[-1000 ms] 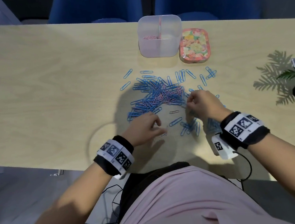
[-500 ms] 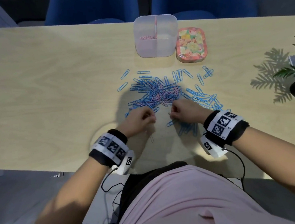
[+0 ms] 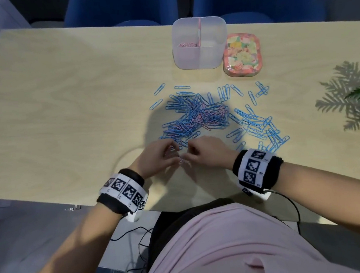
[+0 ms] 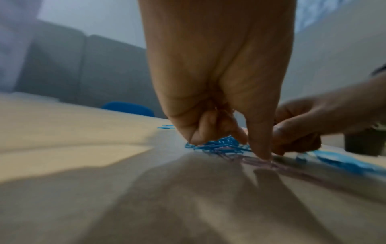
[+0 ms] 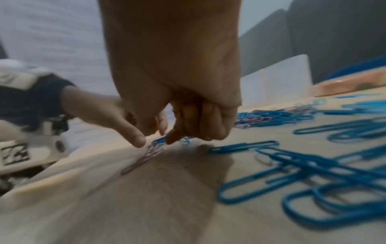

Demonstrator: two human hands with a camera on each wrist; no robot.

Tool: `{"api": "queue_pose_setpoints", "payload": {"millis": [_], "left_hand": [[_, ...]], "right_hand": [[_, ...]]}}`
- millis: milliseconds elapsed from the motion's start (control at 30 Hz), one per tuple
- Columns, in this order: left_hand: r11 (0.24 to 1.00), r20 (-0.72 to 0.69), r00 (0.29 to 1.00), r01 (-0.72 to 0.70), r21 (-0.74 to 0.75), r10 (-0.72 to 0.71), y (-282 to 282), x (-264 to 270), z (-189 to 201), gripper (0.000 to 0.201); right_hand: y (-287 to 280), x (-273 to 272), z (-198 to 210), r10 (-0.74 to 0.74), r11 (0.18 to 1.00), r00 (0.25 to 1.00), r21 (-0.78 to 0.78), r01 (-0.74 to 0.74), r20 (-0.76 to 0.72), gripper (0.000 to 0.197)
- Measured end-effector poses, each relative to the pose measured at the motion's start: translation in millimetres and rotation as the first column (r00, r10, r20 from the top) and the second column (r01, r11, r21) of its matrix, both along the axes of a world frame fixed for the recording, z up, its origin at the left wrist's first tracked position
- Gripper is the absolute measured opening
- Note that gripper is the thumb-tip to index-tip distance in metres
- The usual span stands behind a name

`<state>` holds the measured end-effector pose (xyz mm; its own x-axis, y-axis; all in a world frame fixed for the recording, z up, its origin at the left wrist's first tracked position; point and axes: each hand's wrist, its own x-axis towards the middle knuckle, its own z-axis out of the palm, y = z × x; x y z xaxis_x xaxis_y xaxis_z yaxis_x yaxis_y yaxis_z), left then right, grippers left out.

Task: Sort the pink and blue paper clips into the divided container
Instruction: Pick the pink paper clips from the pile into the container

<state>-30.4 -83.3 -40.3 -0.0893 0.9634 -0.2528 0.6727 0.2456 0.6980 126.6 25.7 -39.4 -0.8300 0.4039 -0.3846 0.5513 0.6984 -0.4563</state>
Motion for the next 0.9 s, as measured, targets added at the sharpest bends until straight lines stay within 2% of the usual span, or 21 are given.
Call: {"api": "queue_pose_setpoints", "payload": {"millis": [67, 133, 300, 433, 467, 567, 633, 767, 833, 900], "left_hand": [[0.995, -0.173, 0.98, 0.103, 0.015, -0.098, 1.7, 0.7, -1.3, 0.023], [0.99, -0.254, 0.957, 0.143, -0.007, -0.14, 2.8, 1.6, -1.4, 0.018], [0.982, -0.299, 0.936, 0.165, -0.091, -0.185, 4.2, 5.4, -1.9, 0.016], [0.956, -0.422, 0.859, 0.276, -0.096, -0.29, 4.5, 12.2, 1.3, 0.019], [0.95, -0.448, 0.841, 0.299, -0.086, -0.305, 4.7, 13.7, 1.5, 0.02], [0.947, -0.46, 0.83, 0.307, -0.097, -0.316, 7.1, 15.1, 1.8, 0.023], [0.948, -0.454, 0.834, 0.305, -0.094, -0.314, 10.9, 14.5, 0.9, 0.024], [0.946, -0.463, 0.829, 0.316, -0.073, -0.313, 21.0, 12.9, 2.0, 0.022], [0.953, -0.41, 0.862, 0.295, -0.072, -0.298, 28.7, 10.5, 5.6, 0.022], [0.963, -0.32, 0.913, 0.268, 0.0, -0.254, 39.6, 7.4, 11.1, 0.021]], "right_hand": [[-7.6, -2.0, -3.9, -0.007, 0.996, 1.0, 0.084, 0.007, 0.0, 0.034], [-12.3, -4.1, -4.9, -0.057, 0.995, 0.998, 0.086, 0.057, -0.009, 0.03], [-5.4, -6.2, 0.0, -0.152, 0.988, 0.987, -0.031, 0.154, 0.051, 0.007], [14.7, 2.7, 4.1, -0.189, 0.965, 0.981, -0.18, 0.192, 0.037, 0.018], [19.6, 7.2, 7.6, -0.248, 0.928, 0.969, -0.286, 0.238, 0.0, 0.014], [31.5, 22.8, 15.5, -0.432, 0.713, 0.902, -0.621, 0.326, -0.023, 0.014], [32.3, 29.8, 17.6, -0.429, 0.639, 0.903, -0.702, 0.316, 0.015, 0.016], [22.5, 24.0, 18.0, -0.357, 0.668, 0.934, -0.691, 0.276, 0.028, 0.028], [15.9, 19.0, 16.1, -0.275, 0.762, 0.961, -0.617, 0.195, -0.036, 0.025], [10.4, 17.0, 9.7, -0.066, 0.893, 0.991, -0.451, 0.007, -0.117, 0.015]]}}
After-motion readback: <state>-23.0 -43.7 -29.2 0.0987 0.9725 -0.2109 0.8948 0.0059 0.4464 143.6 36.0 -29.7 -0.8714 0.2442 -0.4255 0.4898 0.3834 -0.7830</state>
